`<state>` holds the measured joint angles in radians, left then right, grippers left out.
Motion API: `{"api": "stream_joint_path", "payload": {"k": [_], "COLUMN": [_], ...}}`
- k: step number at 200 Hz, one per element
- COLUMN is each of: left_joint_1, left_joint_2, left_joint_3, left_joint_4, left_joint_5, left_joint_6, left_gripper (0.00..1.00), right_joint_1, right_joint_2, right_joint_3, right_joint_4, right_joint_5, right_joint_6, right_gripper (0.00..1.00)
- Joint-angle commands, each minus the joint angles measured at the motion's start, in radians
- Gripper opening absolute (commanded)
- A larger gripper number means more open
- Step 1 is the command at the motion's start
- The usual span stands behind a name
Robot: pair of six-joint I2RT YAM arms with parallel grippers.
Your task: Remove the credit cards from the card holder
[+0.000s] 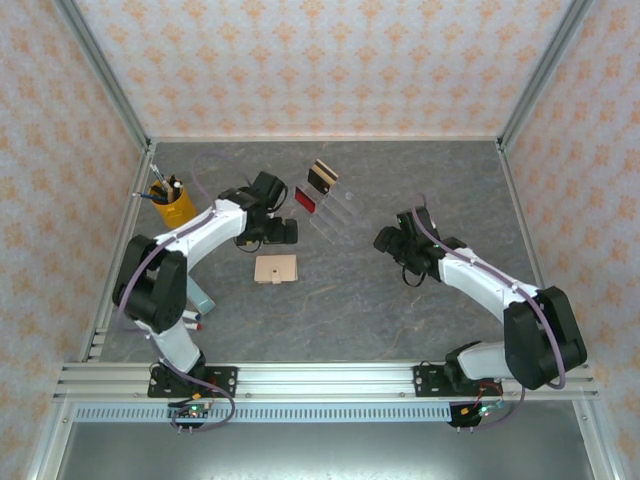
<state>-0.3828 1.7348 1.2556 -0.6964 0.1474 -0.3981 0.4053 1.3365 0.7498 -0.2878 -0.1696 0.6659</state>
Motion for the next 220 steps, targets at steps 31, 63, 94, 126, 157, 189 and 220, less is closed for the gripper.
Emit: {"api": "stream_joint_path", "payload": {"k": [31,63,94,126,157,189,220], "left_joint_1": [0.018,0.019,0.018,0.019,0.019,0.018,0.016], "left_joint_2": [0.118,0.147,0.155,0.136,0.076,0.005,-0.044], "left_joint_3": [0.033,0.038,0.018,-0.039,-0.108,-0.197,-0.282], "left_joint_4": [0.027,-0.007,-0.03,-0.032,-0.024,0.035,0.067], "left_joint_5": [0.107,0.098,0.094,0.148,0.155,0.228,0.316], "left_joint_6": [0.031,0.031,0.011,-0.007,-0.029,-0.063,-0.087], "left_gripper": [1.0,1.0,1.0,0.99,0.98,0.97,0.97], "right_joint_1": [0.004,0.004,0.005,0.004,0.004,0.006,0.007], "right_joint_2": [-0.002,0.006,0.006,0.006,0.01,0.042,0.058], "right_joint_3": [-0.016,-0.017,-0.013,-0.01,-0.004,0.005,0.003], "right_joint_4": [0.013,0.02,0.018,0.012,0.008,-0.004,-0.004], "right_joint_5": [-0.008,-0.009,-0.007,-0.002,0.001,-0.001,-0.015], "right_joint_6": [0.008,0.011,0.011,0.008,0.003,0.0,0.0], "right_gripper": [0.82,0.82,0.82,0.82,0.82,0.82,0.82]}}
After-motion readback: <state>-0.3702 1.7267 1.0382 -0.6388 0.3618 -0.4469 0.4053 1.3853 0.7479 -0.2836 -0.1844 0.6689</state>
